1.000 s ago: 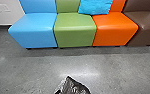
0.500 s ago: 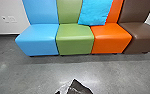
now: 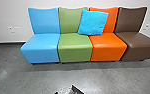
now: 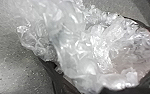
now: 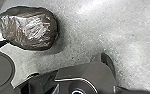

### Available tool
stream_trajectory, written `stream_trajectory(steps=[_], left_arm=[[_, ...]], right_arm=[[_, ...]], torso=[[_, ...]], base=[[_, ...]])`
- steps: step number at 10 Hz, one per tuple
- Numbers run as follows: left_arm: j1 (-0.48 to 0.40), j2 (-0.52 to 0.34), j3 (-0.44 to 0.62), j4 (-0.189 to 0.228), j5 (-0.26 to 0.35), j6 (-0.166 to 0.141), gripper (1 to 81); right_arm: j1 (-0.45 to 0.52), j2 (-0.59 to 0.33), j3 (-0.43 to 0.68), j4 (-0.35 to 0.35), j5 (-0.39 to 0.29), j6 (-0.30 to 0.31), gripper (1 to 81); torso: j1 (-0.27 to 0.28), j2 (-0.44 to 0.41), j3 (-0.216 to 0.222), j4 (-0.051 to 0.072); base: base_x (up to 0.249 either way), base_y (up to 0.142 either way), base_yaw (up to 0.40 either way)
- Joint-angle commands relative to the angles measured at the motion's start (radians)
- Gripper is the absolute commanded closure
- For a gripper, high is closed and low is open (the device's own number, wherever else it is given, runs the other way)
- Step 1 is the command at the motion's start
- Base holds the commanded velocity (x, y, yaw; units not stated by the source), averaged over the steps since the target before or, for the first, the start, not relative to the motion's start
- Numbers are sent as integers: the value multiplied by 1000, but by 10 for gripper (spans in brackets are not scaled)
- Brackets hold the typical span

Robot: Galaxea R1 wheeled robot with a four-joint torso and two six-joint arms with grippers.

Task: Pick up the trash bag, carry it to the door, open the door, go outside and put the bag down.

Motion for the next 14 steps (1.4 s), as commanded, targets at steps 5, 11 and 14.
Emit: stream_trajectory(steps=[5, 11, 14], left_arm=[[-100, -39, 40, 1, 63, 1, 811], [-100, -125, 149, 3, 60, 1, 811], [-94, -148, 161, 13, 71, 2, 811]], right_arm=[[34, -28, -18, 10, -83, -1, 10], [20, 35, -70, 9, -85, -9, 10], [14, 52, -86, 7, -85, -10, 10]], torso=[[-149, 230, 78, 0], [-283, 441, 169, 0], [-354, 552, 233, 0]], base=[[0, 0, 0], [0, 0, 0], [0, 0, 0]])
